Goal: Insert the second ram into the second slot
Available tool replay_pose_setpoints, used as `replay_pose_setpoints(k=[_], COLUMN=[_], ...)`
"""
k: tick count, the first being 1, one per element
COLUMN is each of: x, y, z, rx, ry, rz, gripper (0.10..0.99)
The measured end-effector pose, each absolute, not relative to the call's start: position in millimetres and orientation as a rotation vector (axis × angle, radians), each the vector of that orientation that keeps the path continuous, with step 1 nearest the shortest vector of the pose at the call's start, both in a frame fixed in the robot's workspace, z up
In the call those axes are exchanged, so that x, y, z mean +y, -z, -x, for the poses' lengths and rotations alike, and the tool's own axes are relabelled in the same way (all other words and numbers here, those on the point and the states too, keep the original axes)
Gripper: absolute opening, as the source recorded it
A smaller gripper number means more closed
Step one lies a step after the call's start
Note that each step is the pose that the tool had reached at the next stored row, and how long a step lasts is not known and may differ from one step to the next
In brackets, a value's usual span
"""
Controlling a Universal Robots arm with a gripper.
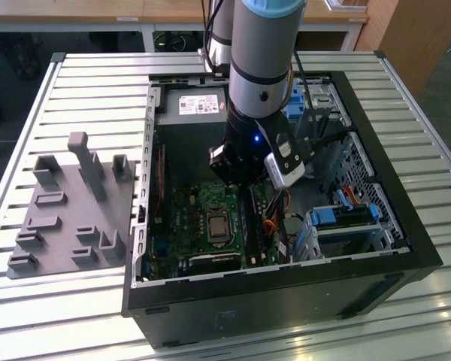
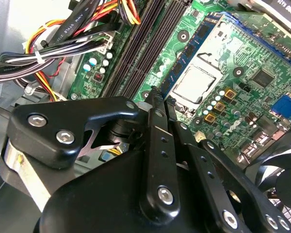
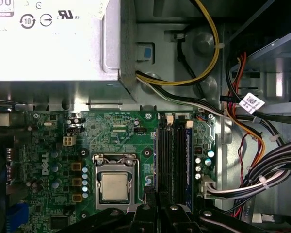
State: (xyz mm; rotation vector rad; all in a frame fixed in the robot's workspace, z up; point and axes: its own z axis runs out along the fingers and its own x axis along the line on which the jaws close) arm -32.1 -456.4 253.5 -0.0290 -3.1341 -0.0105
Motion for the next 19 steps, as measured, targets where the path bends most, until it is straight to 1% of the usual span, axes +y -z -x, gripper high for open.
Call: replay_pose_setpoints(k=[19], x=[-456.4], y=[-243.9], z=[32.1], rx=[-3.134], ry=[0.01], rz=[0.029], gripper=[0.137])
